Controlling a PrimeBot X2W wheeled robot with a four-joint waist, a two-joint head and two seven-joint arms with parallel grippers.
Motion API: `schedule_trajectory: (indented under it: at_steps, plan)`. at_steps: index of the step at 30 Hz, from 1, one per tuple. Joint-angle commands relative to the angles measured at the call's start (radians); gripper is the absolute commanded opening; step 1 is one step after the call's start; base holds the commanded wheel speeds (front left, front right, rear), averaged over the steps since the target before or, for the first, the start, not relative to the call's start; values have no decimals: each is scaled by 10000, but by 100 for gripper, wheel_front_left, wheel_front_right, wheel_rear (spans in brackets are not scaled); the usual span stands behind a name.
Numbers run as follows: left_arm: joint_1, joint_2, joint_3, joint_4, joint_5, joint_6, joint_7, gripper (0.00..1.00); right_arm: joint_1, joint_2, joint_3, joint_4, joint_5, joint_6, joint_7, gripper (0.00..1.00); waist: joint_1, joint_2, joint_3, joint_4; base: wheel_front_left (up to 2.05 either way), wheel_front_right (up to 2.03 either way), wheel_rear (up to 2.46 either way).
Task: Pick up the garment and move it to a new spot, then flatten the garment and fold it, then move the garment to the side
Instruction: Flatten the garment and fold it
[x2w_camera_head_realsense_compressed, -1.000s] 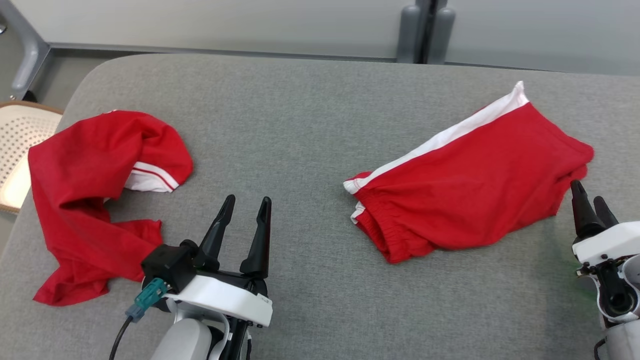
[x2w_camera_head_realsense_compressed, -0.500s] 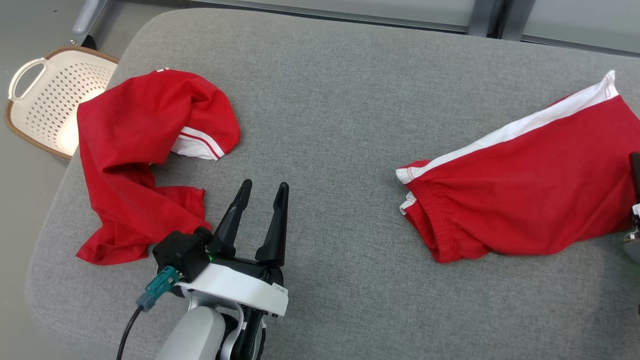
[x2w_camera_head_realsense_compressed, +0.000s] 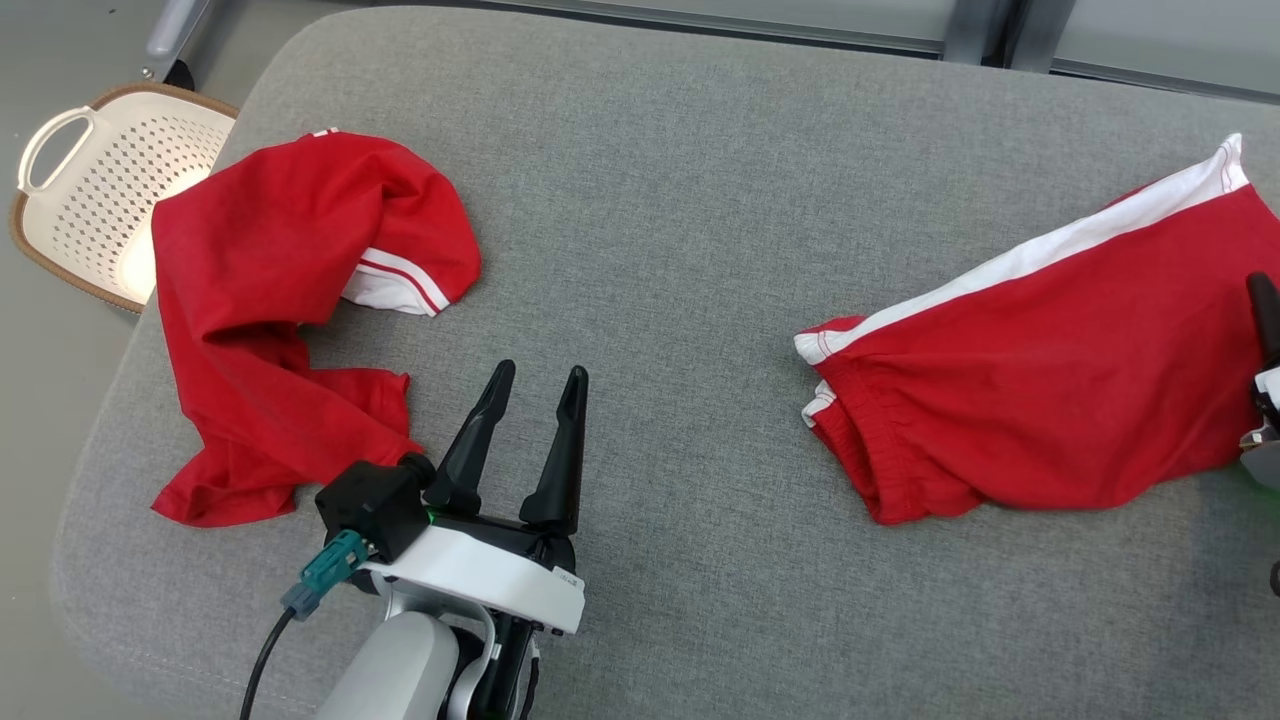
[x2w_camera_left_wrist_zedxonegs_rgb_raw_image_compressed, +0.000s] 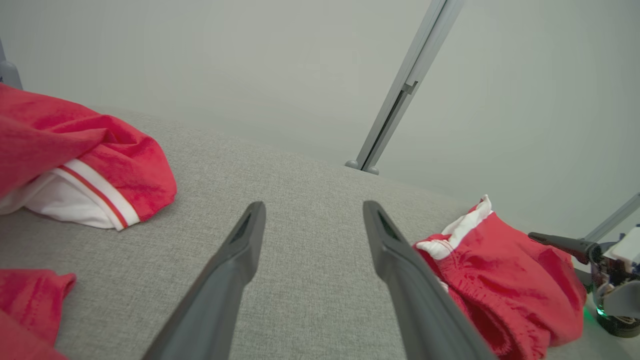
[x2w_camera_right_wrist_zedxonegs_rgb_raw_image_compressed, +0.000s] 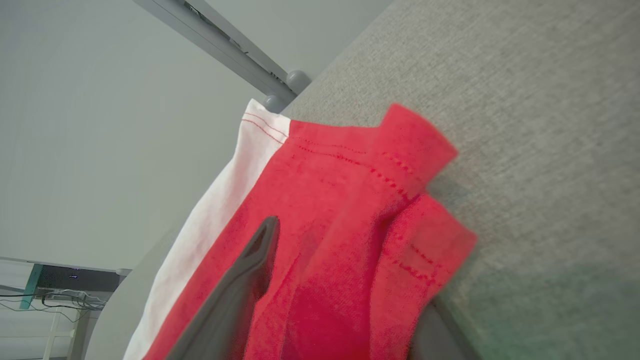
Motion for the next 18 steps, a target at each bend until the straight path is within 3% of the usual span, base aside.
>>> schedule_trajectory:
  at_steps: [1,12,18]
  plan:
    - [-81,35,14,49,-30,47,-3,100,146,373,103,154,60,26,-40,0,0,-1,-57,-34,0,0,0]
    - [105,33,121,502,135,-76,-1,100,662,291,-35,-470,582,26,-1070,0,0,-1,-684,-656,0,0,0]
    - [207,35,271,610,254,-135,-3,100,1379,18,-518,-642,588,26,-2181,0,0,-1,-1047,-1224,0,0,0]
